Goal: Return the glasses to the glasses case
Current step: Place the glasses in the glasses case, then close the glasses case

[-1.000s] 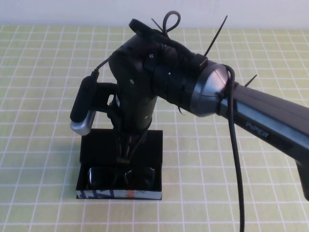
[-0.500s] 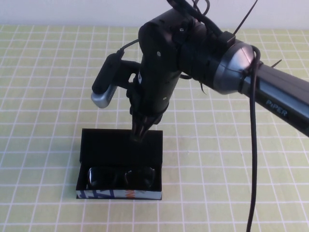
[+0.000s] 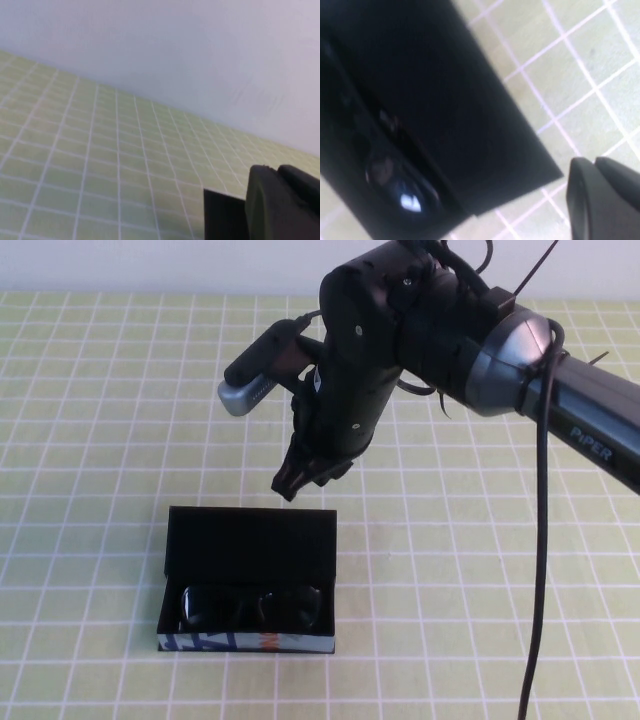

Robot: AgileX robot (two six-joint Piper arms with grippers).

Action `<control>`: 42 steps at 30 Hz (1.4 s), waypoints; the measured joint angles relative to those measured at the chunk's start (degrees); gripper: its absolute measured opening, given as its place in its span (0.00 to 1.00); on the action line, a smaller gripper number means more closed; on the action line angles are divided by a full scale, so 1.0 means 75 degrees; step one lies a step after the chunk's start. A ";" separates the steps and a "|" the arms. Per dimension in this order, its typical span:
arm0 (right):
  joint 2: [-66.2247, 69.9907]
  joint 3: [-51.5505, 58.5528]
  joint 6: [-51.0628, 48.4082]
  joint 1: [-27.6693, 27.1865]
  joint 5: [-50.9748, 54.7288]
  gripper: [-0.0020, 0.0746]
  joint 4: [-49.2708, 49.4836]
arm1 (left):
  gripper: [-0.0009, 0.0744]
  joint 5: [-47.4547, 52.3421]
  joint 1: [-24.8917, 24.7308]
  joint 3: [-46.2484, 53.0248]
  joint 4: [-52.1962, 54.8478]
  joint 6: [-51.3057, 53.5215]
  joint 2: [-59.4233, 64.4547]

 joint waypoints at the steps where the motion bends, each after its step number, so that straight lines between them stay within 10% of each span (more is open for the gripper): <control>1: 0.0000 0.0000 0.0280 0.0000 -0.0098 0.01 0.0000 | 0.01 0.0288 -0.0016 -0.0118 -0.0102 -0.0040 0.0103; 16: 0.0000 0.0000 0.1370 -0.0291 -0.0232 0.01 0.0557 | 0.01 0.5335 -0.0044 -0.3670 -0.1249 0.2977 0.6625; 27: 0.0416 -0.0486 0.1112 -0.1483 0.0048 0.01 0.2936 | 0.01 0.5026 -0.0044 -0.3193 -0.7151 0.9733 0.9812; 42: 0.1696 -0.2047 0.1094 -0.1483 0.0094 0.01 0.3324 | 0.01 0.5425 -0.0044 -0.3160 -1.0165 1.3222 1.2897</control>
